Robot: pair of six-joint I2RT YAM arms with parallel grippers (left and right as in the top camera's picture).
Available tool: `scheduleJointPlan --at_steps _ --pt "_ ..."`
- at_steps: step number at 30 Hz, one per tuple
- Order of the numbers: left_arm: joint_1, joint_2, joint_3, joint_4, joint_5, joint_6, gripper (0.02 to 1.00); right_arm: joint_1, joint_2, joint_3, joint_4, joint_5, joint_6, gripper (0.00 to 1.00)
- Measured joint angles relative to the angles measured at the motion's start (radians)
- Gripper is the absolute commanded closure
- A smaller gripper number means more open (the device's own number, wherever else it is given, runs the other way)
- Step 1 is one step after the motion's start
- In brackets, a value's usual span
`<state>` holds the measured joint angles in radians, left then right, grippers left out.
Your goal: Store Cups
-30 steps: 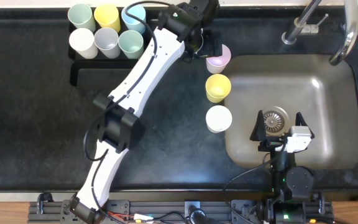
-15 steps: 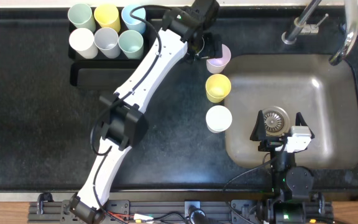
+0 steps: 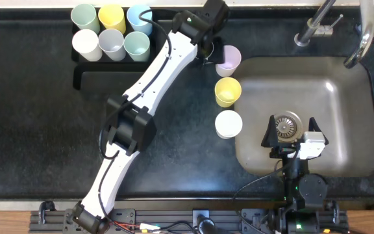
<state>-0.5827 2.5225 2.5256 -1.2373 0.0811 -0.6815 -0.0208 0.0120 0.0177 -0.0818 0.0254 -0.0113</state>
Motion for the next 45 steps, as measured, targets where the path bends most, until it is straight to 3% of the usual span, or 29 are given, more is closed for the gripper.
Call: scheduleJointPlan --at_steps 8,14,19,26,31,36,45 --pt "0.008 0.000 0.000 -0.001 -0.003 0.000 0.982 0.000 0.000 0.000 0.000 0.000 0.000 0.003" --pt "0.086 -0.045 0.000 -0.041 -0.003 0.000 0.982 0.000 0.000 0.000 -0.001 0.000 0.000 0.003" --pt "0.285 -0.245 0.000 -0.185 0.001 0.000 0.982 0.000 0.000 0.000 -0.001 0.000 0.000 0.005" --pt "0.667 -0.618 -0.075 -0.431 -0.034 0.000 0.982 0.000 0.000 0.000 -0.001 0.000 0.000 0.003" --pt "0.784 -0.815 -0.451 -0.213 -0.036 0.000 0.982 0.000 0.000 0.000 -0.001 0.000 0.000 0.003" --pt "0.823 -0.818 -0.791 -0.021 -0.007 0.000 0.982 0.000 0.000 0.000 -0.001 0.000 0.000 0.005" --pt "0.822 -0.795 -0.924 0.051 -0.018 0.000 0.982 0.000 0.000 0.000 0.000 0.000 0.000 0.003"
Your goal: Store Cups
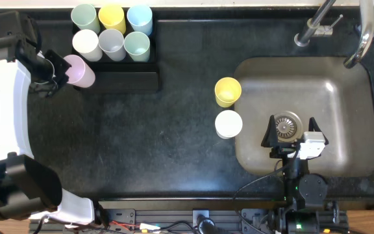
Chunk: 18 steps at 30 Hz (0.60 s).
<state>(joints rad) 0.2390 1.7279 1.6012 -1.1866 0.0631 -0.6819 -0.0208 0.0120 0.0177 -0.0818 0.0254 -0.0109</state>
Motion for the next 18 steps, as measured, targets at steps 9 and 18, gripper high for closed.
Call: scheduleJointPlan --at_steps 9,18 --pt "-0.010 0.022 -0.004 0.087 -0.031 -0.026 0.982 0.000 0.000 0.000 -0.001 0.000 0.000 0.003" --pt "-0.010 0.064 -0.006 0.097 -0.054 -0.046 0.982 0.000 0.000 0.000 0.000 0.000 0.000 0.003"
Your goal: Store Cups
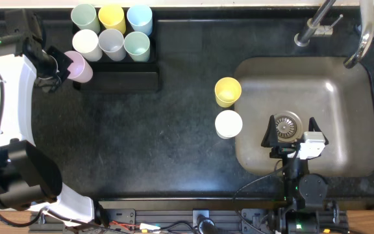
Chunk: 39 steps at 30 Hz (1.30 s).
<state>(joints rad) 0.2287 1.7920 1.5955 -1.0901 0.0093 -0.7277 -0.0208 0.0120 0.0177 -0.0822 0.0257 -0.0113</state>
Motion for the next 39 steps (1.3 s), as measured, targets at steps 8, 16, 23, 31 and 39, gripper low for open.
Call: scheduleJointPlan --at_steps 8,16,23,31,39 --pt "0.000 0.026 0.000 0.025 -0.006 -0.003 0.982 0.000 0.000 0.000 0.000 0.000 0.000 0.003" --pt "0.000 0.066 0.000 0.039 -0.006 -0.003 0.982 0.000 0.000 0.000 0.000 0.000 0.000 0.003" --pt "0.000 0.089 0.000 0.044 -0.006 -0.003 0.982 0.000 0.000 0.000 0.000 0.000 0.000 0.005" --pt "-0.021 0.134 -0.001 0.067 -0.007 -0.003 0.982 0.000 0.000 0.000 0.000 0.000 0.000 0.005" --pt "-0.026 0.135 -0.002 0.074 -0.008 -0.003 0.982 0.000 0.000 0.000 0.000 0.000 0.000 0.005"
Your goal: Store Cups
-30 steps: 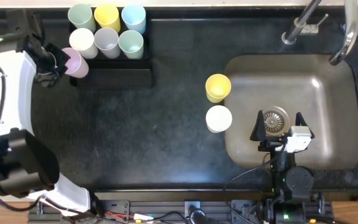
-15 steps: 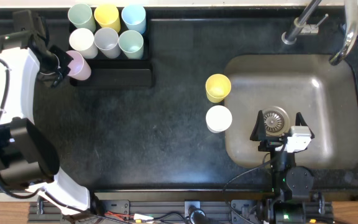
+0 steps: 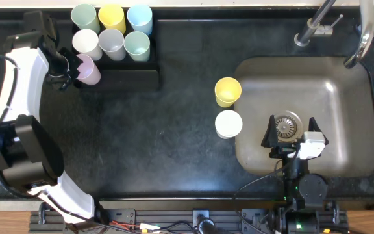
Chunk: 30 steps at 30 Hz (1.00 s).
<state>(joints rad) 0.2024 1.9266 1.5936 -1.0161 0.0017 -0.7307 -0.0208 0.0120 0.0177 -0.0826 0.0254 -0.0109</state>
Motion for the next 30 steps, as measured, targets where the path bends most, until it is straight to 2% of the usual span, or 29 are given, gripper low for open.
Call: scheduleJointPlan --at_steps 10,11,12,13,14,30 --pt "0.000 0.000 0.000 0.000 -0.006 0.000 0.982 0.000 0.000 0.000 0.001 0.000 0.000 0.005" --pt "0.000 0.000 0.000 0.000 -0.006 0.000 0.928 0.000 0.000 0.000 0.000 0.000 0.000 0.003" --pt "0.000 0.000 0.000 0.000 -0.007 0.000 0.763 0.000 0.000 0.000 0.000 0.000 0.000 0.003" --pt "0.000 0.000 0.000 0.001 -0.007 0.002 0.540 0.000 0.000 0.000 0.000 0.000 0.000 0.005" --pt "0.000 0.000 0.000 0.007 -0.007 0.000 0.018 0.000 0.000 0.000 0.000 0.000 0.000 0.003" --pt "-0.010 -0.005 0.000 -0.009 -0.005 -0.003 0.018 0.000 0.000 0.000 0.000 0.000 0.000 0.005"
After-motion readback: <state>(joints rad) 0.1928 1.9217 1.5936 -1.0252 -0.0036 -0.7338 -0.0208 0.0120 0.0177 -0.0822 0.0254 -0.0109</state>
